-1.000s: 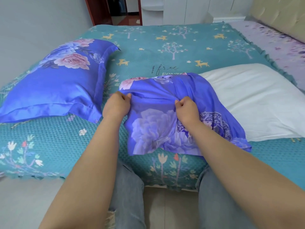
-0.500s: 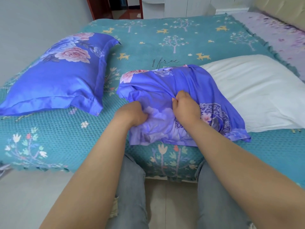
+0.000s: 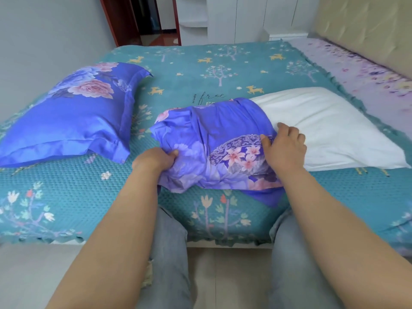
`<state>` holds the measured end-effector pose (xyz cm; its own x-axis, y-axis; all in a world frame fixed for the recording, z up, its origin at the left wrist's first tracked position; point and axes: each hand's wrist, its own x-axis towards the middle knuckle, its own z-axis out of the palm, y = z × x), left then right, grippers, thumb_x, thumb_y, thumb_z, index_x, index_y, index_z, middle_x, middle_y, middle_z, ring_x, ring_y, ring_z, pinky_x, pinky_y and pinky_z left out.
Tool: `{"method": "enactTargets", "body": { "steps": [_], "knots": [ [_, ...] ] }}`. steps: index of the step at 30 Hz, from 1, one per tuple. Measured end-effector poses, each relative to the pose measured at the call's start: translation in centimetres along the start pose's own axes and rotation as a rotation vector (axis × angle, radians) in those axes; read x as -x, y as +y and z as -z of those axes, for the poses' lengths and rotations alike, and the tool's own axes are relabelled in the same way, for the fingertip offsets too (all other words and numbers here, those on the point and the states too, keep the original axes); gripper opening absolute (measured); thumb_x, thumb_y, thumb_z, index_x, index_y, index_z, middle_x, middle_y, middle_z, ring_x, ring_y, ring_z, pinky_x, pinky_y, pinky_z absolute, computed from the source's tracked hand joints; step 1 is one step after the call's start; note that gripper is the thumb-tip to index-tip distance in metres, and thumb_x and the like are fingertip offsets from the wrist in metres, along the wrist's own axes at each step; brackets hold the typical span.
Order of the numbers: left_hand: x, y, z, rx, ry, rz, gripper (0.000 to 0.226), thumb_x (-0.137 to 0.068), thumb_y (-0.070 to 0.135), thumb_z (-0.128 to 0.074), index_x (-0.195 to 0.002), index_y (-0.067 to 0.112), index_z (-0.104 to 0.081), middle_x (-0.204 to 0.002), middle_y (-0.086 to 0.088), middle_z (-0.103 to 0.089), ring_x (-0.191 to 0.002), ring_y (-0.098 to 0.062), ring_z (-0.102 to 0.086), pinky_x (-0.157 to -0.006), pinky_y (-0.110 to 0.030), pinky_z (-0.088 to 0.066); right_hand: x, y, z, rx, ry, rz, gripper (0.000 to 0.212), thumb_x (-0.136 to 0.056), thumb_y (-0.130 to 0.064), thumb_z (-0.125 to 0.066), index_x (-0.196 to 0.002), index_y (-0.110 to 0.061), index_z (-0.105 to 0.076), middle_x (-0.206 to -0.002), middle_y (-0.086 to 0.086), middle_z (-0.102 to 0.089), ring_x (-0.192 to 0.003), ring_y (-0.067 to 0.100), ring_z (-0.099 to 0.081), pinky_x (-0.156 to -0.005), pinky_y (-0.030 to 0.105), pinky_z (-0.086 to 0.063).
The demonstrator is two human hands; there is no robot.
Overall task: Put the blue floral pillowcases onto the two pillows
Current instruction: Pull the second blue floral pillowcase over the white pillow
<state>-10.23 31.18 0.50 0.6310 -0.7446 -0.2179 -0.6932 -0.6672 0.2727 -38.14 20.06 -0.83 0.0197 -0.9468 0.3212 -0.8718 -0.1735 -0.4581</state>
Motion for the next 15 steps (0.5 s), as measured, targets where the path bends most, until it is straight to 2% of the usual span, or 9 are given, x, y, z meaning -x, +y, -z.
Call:
{"method": "enactTargets", "body": {
  "steps": [2,4,6,9,11,13,15],
  "knots": [
    [0.5,-0.3,0.0,0.015,-0.040,0.023,0.072,-0.089,0.063,-0.040,-0.131,0.005,-0.050,-0.136,-0.017,-0.051,-0.122,-0.032,-0.051,-0.101,-0.036,-0.039,0.0,1.2,0.9,-0.058,-0.197,-0.112,0.055,-0.089,-0.052,-0.053,-0.113,-0.003,-0.050,-0.113,0.018,-0.056,-0.110,0.036,-0.052,-0.084,0.041,-0.043],
    [1.0,0.0,0.0,0.100,-0.031,0.019,0.065,-0.091,0.055,-0.047,-0.128,0.002,-0.052,-0.132,-0.018,-0.054,-0.119,-0.033,-0.053,-0.100,-0.037,-0.041,0.2,2.1,1.5,-0.102,-0.396,-0.129,0.046,-0.090,-0.051,-0.052,-0.083,-0.005,-0.053,-0.083,0.012,-0.057,-0.090,0.033,-0.058,-0.065,0.033,-0.040],
    [0.9,0.4,-0.2,0.330,0.001,0.038,0.053,-0.091,0.039,-0.057,-0.123,-0.004,-0.054,-0.123,-0.021,-0.058,-0.112,-0.033,-0.057,-0.094,-0.039,-0.045,0.5,2.2,1.8,-0.216,-0.432,-0.115,0.041,-0.094,-0.038,-0.051,-0.069,-0.007,-0.052,-0.071,0.009,-0.054,-0.080,0.029,-0.055,-0.061,0.030,-0.033],
    [0.3,1.0,-0.3,0.809,0.045,0.105,0.038,-0.094,0.015,-0.053,-0.122,-0.010,-0.054,-0.116,-0.018,-0.060,-0.098,-0.024,-0.058,-0.086,-0.042,-0.049,0.9,1.8,1.4,-0.534,-0.284,-0.210,0.034,-0.098,-0.027,-0.046,-0.069,-0.011,-0.052,-0.077,0.009,-0.055,-0.079,0.023,-0.051,-0.068,0.027,-0.033],
    [0.7,1.9,0.2,0.967,0.147,0.122,0.034,-0.096,0.007,-0.044,-0.122,-0.012,-0.051,-0.112,-0.017,-0.057,-0.096,-0.020,-0.052,-0.082,-0.038,-0.046,1.2,1.5,0.7,-0.579,-0.199,-0.222,0.032,-0.099,-0.025,-0.042,-0.071,-0.010,-0.049,-0.080,0.011,-0.055,-0.083,0.026,-0.053,-0.070,0.028,-0.033],
    [1.2,2.9,0.9,0.975,0.306,0.101,0.035,-0.099,0.011,-0.040,-0.123,-0.013,-0.050,-0.123,-0.024,-0.055,-0.109,-0.025,-0.054,-0.087,-0.034,-0.042,1.7,1.7,0.1,-0.445,-0.193,-0.161,0.027,-0.100,-0.026,-0.038,-0.092,-0.004,-0.053,-0.094,0.020,-0.059,-0.093,0.034,-0.056,-0.073,0.033,-0.034],
    [1.5,3.5,1.7,0.998,0.430,0.084,0.039,-0.100,0.017,-0.039,-0.125,-0.010,-0.049,-0.129,-0.022,-0.054,-0.118,-0.030,-0.052,-0.093,-0.031,-0.039,2.0,2.4,-0.3,-0.183,-0.183,-0.064,0.030,-0.102,-0.030,-0.033,-0.108,-0.005,-0.047,-0.100,0.023,-0.062,-0.095,0.039,-0.058,-0.070,0.036,-0.034]
  ]
}}
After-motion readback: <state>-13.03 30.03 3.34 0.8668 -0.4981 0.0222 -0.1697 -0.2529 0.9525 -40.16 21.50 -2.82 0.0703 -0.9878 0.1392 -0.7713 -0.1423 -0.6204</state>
